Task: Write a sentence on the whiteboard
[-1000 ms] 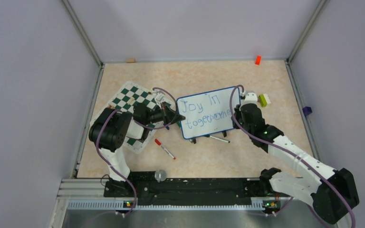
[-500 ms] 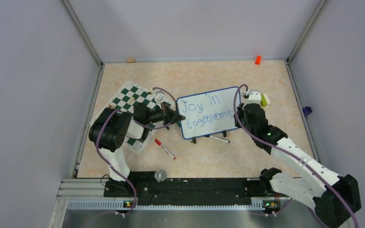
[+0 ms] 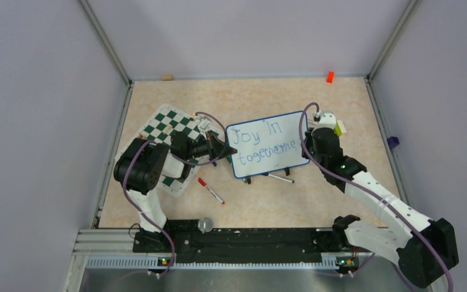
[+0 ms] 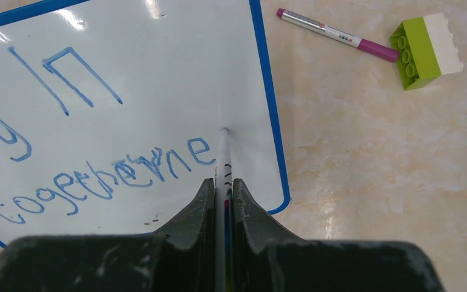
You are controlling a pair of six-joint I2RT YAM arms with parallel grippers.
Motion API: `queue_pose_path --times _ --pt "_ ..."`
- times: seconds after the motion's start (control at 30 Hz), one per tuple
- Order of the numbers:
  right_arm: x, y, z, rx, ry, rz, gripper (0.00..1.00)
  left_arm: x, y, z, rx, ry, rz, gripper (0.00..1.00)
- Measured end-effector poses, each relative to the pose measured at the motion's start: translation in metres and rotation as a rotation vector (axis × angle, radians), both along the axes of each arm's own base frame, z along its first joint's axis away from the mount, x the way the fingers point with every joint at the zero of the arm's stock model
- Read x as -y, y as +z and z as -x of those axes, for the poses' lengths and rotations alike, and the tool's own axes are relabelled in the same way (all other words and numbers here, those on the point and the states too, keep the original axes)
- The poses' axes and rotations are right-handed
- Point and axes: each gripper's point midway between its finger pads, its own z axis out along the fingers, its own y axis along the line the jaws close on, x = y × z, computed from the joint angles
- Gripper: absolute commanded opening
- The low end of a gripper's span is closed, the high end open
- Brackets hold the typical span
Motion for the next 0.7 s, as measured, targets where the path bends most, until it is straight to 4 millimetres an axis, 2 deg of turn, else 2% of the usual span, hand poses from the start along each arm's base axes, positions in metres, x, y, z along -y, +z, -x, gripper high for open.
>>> queue_pose_path --times 0.7 --pt "-0.0076 -0.0052 -0.0048 -0.017 0.034 -0.025 0.00 0.0001 0.0003 0.0005 0.001 -0.003 0.000 0.00"
